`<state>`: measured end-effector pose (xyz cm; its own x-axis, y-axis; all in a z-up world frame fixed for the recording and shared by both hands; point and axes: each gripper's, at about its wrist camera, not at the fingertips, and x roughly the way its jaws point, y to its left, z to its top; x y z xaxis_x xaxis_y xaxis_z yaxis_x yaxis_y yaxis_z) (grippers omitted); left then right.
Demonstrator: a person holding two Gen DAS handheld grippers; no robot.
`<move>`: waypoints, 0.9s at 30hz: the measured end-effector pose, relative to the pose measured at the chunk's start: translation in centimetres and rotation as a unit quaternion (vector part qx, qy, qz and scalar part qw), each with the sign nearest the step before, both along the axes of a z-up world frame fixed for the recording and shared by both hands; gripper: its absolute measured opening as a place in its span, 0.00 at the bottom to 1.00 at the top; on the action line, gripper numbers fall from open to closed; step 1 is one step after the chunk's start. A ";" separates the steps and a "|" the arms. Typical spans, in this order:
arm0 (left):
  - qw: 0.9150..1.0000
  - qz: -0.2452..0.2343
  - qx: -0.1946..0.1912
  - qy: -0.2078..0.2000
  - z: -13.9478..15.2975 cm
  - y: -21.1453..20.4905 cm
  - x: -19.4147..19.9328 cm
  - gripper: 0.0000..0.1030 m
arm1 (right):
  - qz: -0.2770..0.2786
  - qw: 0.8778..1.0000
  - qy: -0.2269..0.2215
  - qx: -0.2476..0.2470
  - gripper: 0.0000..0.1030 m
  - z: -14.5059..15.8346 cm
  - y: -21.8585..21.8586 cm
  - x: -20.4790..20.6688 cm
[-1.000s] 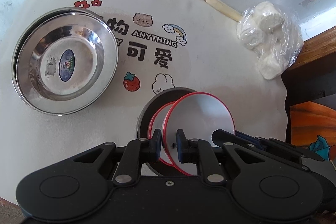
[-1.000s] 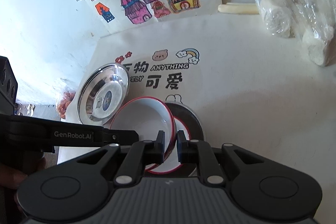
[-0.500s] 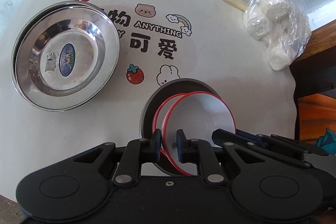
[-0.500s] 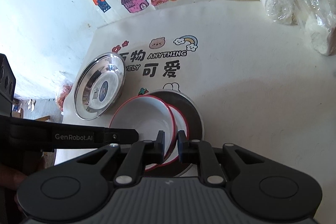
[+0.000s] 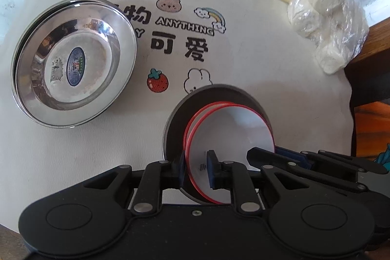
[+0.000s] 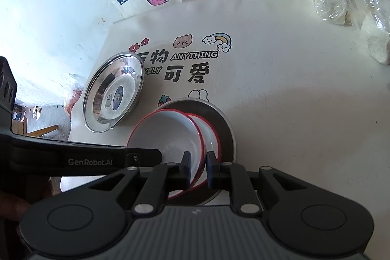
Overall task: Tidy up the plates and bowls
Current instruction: 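Open both grippers to release the red-rimmed bowl into the steel bowl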
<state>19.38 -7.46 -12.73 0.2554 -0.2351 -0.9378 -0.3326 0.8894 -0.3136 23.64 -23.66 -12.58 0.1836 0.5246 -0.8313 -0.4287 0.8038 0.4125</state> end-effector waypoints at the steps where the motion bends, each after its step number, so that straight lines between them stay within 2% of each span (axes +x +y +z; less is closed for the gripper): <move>1: 1.000 -0.003 0.001 0.002 0.0 -0.1 0.1 0.18 | 0.001 1.000 0.003 0.000 0.15 -0.2 0.0 0.0; 2: 1.000 -0.005 0.005 0.005 0.0 -0.3 0.2 0.18 | 0.001 1.000 0.006 -0.002 0.15 -0.3 0.0 0.1; 5: 1.000 -0.017 0.024 0.006 0.0 -1.2 0.3 0.28 | -0.008 1.000 0.010 0.000 0.15 -0.5 -0.2 0.4; 10: 1.000 -0.018 0.022 -0.002 0.4 -1.1 0.0 0.31 | -0.003 1.000 0.015 -0.003 0.18 -0.5 0.0 1.4; 13: 1.000 -0.003 0.016 -0.014 1.1 -0.5 -0.4 0.44 | 0.014 1.000 0.004 -0.020 0.25 0.0 0.3 1.7; 15: 0.999 0.011 0.010 -0.029 1.6 -0.1 -0.7 0.60 | 0.024 0.999 -0.003 -0.032 0.26 0.3 0.4 1.9; 16: 0.999 0.018 0.013 -0.034 1.9 -0.1 -0.9 0.63 | 0.026 0.999 -0.007 -0.034 0.28 0.6 0.2 1.9; 19: 0.998 0.040 0.007 -0.039 2.1 0.1 -1.7 0.67 | 0.030 0.999 -0.015 -0.041 0.41 1.0 -0.2 2.0; 22: 0.996 0.072 -0.009 -0.059 2.6 0.5 -2.6 0.74 | 0.044 0.998 -0.025 -0.036 0.49 1.4 -0.4 2.1; 23: 0.994 0.084 -0.011 -0.068 2.9 0.6 -2.9 0.81 | 0.048 0.998 -0.030 -0.036 0.57 1.6 -0.5 2.2; 24: 0.992 0.098 -0.010 -0.080 3.3 0.8 -3.2 0.88 | 0.052 0.997 -0.033 -0.038 0.60 2.0 -0.6 2.4; 26: 0.985 0.137 -0.002 -0.101 4.0 1.0 -3.9 0.97 | 0.064 0.996 -0.050 -0.036 0.79 2.9 -0.9 3.0; 27: 0.982 0.155 0.002 -0.107 4.2 1.0 -4.3 0.99 | 0.069 0.995 -0.062 -0.034 0.85 3.4 -1.1 3.3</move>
<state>15.12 -6.44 -8.52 0.5048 -0.1108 -0.8561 -0.5154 0.7568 -0.4019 26.97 -24.80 -9.23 0.2167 0.4956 -0.8411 -0.5818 0.7574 0.2964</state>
